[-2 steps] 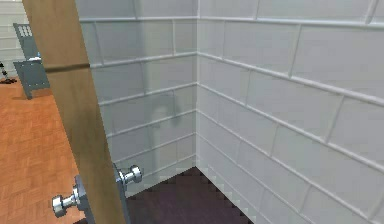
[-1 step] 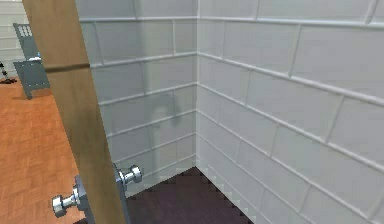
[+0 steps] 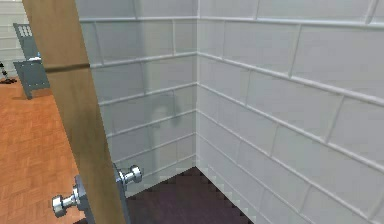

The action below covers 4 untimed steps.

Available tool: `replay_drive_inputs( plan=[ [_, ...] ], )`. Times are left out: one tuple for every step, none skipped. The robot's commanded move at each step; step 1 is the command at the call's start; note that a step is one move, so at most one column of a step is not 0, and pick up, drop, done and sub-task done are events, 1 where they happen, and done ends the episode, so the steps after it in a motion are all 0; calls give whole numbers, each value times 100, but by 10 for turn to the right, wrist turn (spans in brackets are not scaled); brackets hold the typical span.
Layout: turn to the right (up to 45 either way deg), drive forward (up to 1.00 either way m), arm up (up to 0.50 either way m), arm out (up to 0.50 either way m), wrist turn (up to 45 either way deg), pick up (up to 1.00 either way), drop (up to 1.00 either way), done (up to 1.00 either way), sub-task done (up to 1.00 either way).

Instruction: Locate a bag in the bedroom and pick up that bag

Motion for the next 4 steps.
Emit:
replay_drive_inputs(
  plan=[
    [0,0,0,0,450,0,0,0,0],
    [0,0,0,0,450,0,0,0,0],
    [0,0,0,0,180,0,0,0,0],
    [0,0,0,0,0,100,0,0,0]
  ],
)
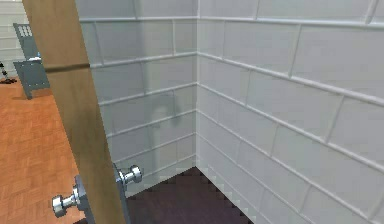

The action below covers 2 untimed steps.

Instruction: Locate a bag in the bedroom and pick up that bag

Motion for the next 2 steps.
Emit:
replay_drive_inputs(
  plan=[
    [0,0,10,0,0,0,0,0,0],
    [0,0,0,0,0,0,0,100,0]
  ],
)
